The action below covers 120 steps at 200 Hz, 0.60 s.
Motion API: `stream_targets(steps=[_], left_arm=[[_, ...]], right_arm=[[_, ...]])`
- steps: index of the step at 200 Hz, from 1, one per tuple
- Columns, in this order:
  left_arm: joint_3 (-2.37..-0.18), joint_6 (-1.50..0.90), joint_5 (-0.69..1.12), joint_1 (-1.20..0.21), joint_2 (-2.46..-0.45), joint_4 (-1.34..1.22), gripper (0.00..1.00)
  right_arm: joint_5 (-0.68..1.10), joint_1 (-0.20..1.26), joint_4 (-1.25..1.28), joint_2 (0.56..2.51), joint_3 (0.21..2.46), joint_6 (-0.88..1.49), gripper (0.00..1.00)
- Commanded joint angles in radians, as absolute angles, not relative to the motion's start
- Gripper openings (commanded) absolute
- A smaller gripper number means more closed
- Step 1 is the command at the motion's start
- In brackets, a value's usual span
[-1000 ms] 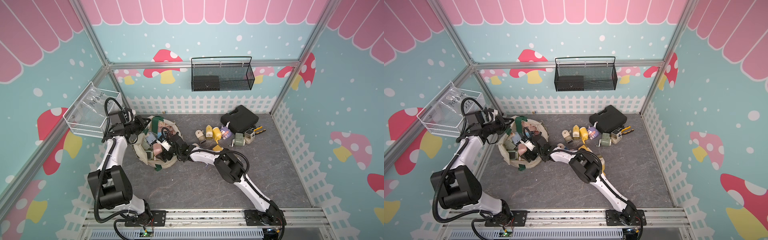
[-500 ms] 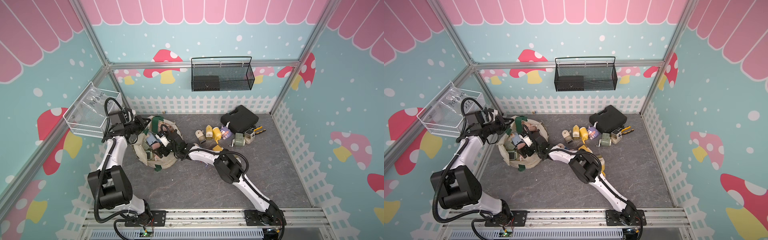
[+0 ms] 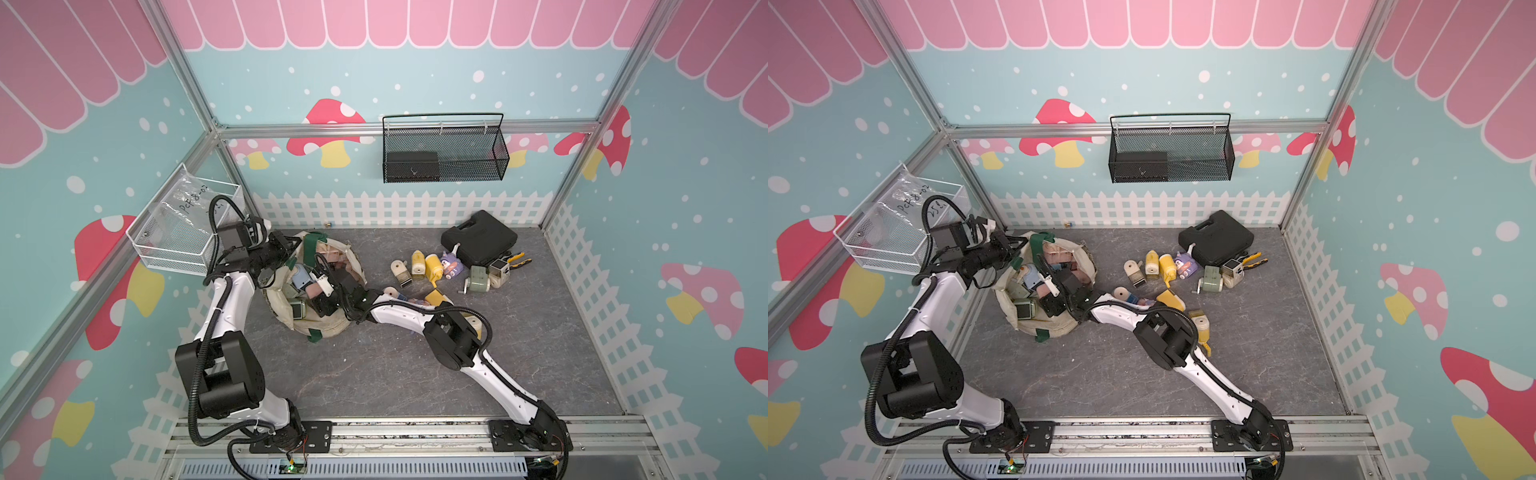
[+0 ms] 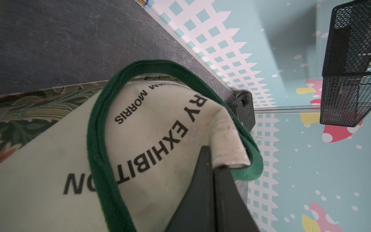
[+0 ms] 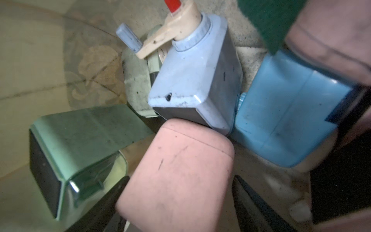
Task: Take out the pencil sharpeners from the tote bags
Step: Pick up the pencil sharpener from the canvas bag.
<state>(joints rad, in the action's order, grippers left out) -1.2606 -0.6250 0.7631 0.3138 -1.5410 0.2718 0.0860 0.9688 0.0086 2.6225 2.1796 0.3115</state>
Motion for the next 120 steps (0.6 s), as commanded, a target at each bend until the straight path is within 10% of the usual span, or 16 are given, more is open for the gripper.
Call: stream_targets(steps=[1,120], left_arm=[[-1.254,-0.633,0.779,0.319,-1.539,0.248,0.00],[-1.255,-0.635,0.782,0.318,-1.542,0.247,0.00]], right_arm=[[0.048,0.962,-0.051,2.672,2.233,0.311,0.79],[0.241,0.965,0.097,2.527,2.100,0.168,0.50]])
